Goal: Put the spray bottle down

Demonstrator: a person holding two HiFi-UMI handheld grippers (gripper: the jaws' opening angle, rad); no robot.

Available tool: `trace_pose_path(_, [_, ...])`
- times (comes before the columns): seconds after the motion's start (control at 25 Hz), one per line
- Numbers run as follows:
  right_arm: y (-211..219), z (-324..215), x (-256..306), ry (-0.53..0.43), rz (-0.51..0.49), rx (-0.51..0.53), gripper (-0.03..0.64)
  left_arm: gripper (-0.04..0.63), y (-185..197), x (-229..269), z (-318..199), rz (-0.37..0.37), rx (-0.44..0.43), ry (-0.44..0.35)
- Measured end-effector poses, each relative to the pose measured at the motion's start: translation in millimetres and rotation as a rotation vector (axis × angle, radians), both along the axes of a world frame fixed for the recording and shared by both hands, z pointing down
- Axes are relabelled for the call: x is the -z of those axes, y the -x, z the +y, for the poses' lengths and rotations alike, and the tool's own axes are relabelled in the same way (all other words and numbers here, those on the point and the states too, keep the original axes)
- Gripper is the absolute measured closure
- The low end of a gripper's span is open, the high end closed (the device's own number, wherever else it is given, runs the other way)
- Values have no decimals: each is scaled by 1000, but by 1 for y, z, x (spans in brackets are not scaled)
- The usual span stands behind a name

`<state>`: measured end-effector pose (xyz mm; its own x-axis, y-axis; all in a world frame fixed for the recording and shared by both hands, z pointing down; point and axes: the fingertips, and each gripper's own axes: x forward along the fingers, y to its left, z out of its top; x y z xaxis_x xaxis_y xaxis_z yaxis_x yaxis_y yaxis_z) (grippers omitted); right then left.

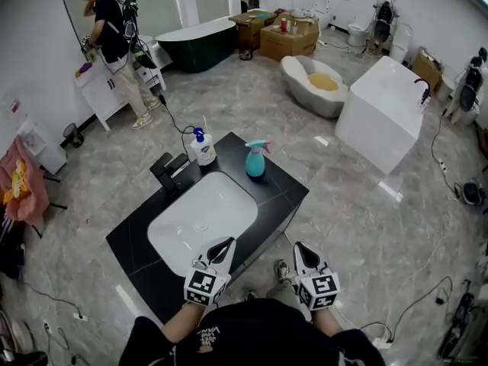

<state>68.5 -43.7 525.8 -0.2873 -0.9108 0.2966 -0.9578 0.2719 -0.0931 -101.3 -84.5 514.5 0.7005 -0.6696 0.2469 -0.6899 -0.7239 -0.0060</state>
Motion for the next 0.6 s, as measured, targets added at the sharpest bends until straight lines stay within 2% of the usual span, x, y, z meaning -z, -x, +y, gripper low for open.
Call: trace_pose_path(0.6, [19,11,6,5,21,-18,615,577,19,2,11,9,-7,-24])
